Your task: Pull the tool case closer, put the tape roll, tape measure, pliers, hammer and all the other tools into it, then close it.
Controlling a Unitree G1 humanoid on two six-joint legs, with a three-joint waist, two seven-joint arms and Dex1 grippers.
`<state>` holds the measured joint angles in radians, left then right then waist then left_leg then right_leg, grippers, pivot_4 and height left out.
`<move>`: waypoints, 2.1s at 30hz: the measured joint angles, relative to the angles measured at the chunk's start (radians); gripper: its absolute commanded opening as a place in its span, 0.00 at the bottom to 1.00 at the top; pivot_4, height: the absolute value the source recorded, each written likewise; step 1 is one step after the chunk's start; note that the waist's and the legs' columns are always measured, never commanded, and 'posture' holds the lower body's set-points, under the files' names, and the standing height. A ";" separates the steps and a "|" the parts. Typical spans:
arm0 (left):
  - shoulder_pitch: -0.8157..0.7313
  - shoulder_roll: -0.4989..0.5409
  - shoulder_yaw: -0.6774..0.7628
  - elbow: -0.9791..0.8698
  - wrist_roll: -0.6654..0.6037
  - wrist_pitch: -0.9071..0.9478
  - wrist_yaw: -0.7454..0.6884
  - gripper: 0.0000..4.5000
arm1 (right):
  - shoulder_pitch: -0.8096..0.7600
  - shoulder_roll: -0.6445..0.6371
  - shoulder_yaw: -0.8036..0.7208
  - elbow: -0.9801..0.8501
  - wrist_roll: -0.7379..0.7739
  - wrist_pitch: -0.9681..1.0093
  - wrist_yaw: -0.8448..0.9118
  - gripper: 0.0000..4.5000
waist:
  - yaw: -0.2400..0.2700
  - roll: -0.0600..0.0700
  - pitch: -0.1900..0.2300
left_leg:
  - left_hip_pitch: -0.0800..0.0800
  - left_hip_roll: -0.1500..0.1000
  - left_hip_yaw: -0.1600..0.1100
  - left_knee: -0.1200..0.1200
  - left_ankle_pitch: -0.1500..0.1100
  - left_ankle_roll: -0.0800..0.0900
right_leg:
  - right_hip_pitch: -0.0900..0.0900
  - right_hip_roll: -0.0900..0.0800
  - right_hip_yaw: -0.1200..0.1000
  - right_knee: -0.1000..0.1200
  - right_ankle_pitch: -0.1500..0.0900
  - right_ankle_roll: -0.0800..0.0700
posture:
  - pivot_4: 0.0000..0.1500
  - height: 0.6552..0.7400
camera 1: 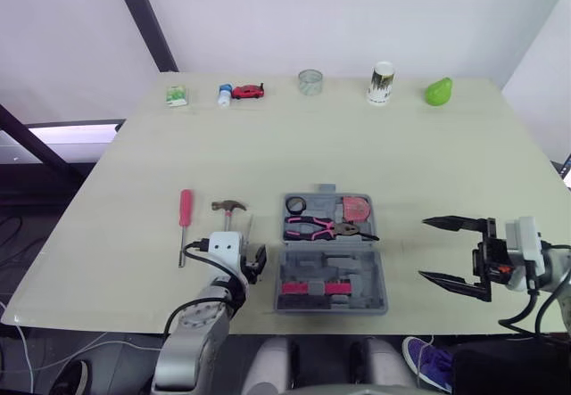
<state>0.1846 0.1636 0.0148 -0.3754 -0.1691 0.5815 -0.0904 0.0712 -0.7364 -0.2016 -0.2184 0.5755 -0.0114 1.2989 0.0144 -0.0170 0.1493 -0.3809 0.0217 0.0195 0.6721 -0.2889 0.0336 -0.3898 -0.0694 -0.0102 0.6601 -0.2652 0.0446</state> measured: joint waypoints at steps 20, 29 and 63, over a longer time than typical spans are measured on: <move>-0.022 -0.004 0.028 0.035 0.031 -0.009 0.017 0.02 | 0.009 0.013 0.000 -0.009 -0.019 -0.002 -0.023 1.00 | 0.000 0.001 -0.001 | 0.000 0.000 0.000 0.000 0.000 0.000 | 0.000 0.002 0.000 0.001 0.000 0.000 | 1.00 1.00; -0.012 0.042 0.015 0.021 0.038 -0.016 -0.025 0.02 | 0.006 0.018 0.001 -0.009 -0.021 -0.002 -0.024 1.00 | 0.000 0.001 -0.001 | 0.000 0.000 0.000 0.000 0.000 0.000 | 0.000 0.002 0.000 0.000 0.000 0.000 | 1.00 1.00; -0.637 0.631 -0.452 0.139 0.038 -0.023 -0.979 0.02 | 0.002 0.077 0.049 0.001 -0.050 -0.059 -0.055 1.00 | -0.003 0.003 0.003 | -0.002 -0.001 0.002 0.000 0.000 0.000 | -0.003 0.007 0.000 0.000 0.000 0.001 | 1.00 1.00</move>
<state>-0.4524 0.7942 -0.4370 -0.2365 -0.1309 0.5585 -1.0698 0.0735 -0.6592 -0.1526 -0.2179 0.5253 -0.0705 1.2435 0.0119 -0.0144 0.1521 -0.3832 0.0211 0.0216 0.6726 -0.2888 0.0337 -0.3930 -0.0619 -0.0103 0.6605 -0.2655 0.0452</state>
